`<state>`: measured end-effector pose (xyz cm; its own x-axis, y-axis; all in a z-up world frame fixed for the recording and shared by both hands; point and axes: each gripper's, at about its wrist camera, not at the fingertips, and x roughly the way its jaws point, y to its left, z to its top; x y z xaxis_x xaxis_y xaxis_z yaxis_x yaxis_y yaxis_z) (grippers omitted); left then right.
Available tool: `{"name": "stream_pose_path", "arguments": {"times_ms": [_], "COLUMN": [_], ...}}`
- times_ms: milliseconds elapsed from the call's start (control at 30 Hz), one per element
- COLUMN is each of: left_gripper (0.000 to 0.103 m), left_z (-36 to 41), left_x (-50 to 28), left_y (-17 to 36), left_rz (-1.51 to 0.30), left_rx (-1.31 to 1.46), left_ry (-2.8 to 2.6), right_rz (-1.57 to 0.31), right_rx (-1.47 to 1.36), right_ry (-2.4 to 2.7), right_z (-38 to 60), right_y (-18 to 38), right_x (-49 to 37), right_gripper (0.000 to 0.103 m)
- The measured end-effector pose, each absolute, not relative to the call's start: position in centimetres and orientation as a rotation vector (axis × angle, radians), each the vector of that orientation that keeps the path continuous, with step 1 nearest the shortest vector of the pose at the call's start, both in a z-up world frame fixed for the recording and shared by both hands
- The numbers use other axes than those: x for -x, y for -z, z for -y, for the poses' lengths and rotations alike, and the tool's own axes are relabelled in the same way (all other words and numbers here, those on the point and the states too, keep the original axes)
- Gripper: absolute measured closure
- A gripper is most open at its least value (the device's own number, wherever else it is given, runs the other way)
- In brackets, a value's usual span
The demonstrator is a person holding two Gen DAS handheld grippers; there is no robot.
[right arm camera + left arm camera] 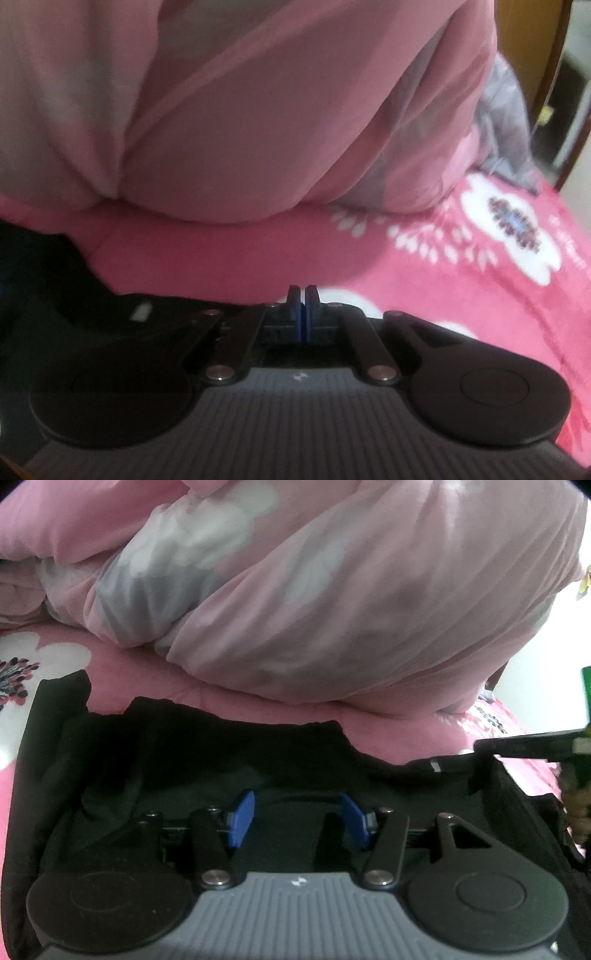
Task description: Fold clothes
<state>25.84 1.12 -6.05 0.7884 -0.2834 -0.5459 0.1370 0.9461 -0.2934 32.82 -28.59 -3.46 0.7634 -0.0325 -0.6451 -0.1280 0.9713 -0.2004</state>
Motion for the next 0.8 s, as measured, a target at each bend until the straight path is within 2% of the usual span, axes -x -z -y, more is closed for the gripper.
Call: {"name": "stream_pose_path", "arguments": {"times_ms": [133,267,500,600,667,800], "left_gripper": [0.048,0.048,0.048,0.048,0.048,0.048], "left_z": [-1.2,-1.4,-1.5,-1.8,-2.1,-2.7], "left_x": [-25.8,-25.6,-24.7,-24.7,-24.8,-25.1], "left_y": [6.1,5.9,5.0,4.9,5.0,5.3], "left_rz": [-0.622,-0.606,-0.569,-0.568,-0.571,-0.588], "left_rx": [0.250,0.256,0.248,0.255,0.265,0.298], "left_ry": [0.232,0.234,0.234,0.210,0.194,0.179], "right_rz": [-0.698,-0.659,-0.696,-0.710,-0.718,-0.764], "right_rx": [0.287,0.151,0.048,0.003,-0.027,0.027], "right_ry": [-0.011,0.006,-0.235,-0.339,-0.408,-0.488], "right_z": [28.7,30.1,27.3,26.0,25.2,21.9], "right_y": [6.9,4.9,3.0,2.1,1.6,3.7], "right_x": [-34.2,-33.8,-33.6,-33.6,-33.5,-36.0], "right_gripper": [0.102,0.100,0.097,0.087,0.085,0.085]}}
